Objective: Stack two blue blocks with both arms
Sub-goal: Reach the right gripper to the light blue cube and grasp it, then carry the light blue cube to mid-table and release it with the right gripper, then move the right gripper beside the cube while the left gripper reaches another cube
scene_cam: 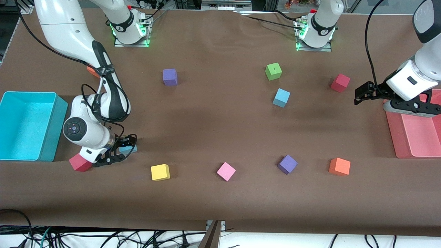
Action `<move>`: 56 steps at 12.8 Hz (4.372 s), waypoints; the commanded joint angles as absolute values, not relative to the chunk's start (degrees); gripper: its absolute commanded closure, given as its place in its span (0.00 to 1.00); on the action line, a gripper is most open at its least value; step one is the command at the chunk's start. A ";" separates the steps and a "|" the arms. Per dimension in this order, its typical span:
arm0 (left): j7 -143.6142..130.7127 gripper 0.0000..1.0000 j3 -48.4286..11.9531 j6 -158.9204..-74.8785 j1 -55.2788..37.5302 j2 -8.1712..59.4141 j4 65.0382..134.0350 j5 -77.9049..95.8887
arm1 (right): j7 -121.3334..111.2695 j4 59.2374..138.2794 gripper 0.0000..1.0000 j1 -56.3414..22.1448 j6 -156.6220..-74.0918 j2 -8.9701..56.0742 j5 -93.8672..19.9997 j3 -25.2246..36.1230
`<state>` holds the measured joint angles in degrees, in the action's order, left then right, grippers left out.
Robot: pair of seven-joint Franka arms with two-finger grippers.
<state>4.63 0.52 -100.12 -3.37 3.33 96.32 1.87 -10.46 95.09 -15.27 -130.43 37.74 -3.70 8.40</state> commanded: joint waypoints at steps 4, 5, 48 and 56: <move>5.10 0.00 0.53 -99.05 -3.52 3.87 94.92 2.37 | -13.45 96.77 0.48 -15.03 -132.80 37.18 -4.48 7.65; 5.01 0.00 0.53 -99.05 -3.52 3.95 94.92 2.37 | -13.45 96.77 0.66 -15.12 -132.72 37.18 -4.48 7.65; 5.01 0.00 0.18 -98.88 -3.52 4.04 94.92 2.37 | -13.57 78.91 0.00 -37.89 -114.08 38.59 -6.05 5.01; 4.92 0.00 0.18 -97.03 -3.34 4.13 95.10 2.46 | -46.74 92.97 0.00 -34.10 -135.32 38.67 -27.22 4.31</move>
<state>4.63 0.10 -98.47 -3.40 3.52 96.30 1.87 -42.23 87.45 -34.09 -129.48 40.60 -22.97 5.47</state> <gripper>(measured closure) 0.000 0.000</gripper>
